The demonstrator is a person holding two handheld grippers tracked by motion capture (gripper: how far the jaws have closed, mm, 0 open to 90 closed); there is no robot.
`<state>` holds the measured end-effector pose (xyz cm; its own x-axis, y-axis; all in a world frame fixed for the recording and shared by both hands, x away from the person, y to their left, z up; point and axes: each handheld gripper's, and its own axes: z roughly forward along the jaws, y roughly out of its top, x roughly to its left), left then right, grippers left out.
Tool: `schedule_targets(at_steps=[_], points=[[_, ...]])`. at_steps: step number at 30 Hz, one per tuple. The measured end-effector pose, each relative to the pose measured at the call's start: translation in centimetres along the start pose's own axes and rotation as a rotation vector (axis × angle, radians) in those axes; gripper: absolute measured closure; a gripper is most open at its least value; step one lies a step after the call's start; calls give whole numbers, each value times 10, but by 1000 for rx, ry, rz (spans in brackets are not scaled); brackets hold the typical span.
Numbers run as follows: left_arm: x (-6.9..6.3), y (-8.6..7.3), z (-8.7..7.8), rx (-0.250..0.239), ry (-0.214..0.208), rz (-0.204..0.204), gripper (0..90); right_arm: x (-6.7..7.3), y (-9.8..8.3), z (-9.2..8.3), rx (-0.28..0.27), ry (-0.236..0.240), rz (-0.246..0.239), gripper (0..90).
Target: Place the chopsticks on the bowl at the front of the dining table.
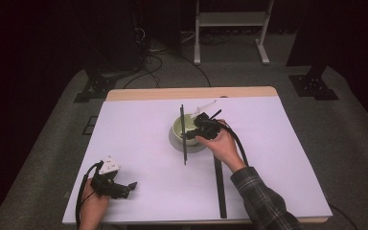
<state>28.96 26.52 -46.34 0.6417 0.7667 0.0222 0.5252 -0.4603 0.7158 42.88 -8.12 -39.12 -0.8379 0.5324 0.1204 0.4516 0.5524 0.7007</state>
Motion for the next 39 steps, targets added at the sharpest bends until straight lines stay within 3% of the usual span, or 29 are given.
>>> schedule_targets(at_steps=[5,13,22,34,39], points=[[0,0,0,0,0,0,0,2,2,1,-1,-2,-5,899],[0,0,0,0,0,2,0,8,-3,-14,-20,-4,-23,900],[0,0,0,-1,0,0,0,28,-23,-31,-25,8,-49,900],[0,0,0,2,-1,-1,0,49,-51,-42,-51,54,-64,899],[0,0,0,2,-1,-1,0,59,-54,-40,-43,76,-86,899]])
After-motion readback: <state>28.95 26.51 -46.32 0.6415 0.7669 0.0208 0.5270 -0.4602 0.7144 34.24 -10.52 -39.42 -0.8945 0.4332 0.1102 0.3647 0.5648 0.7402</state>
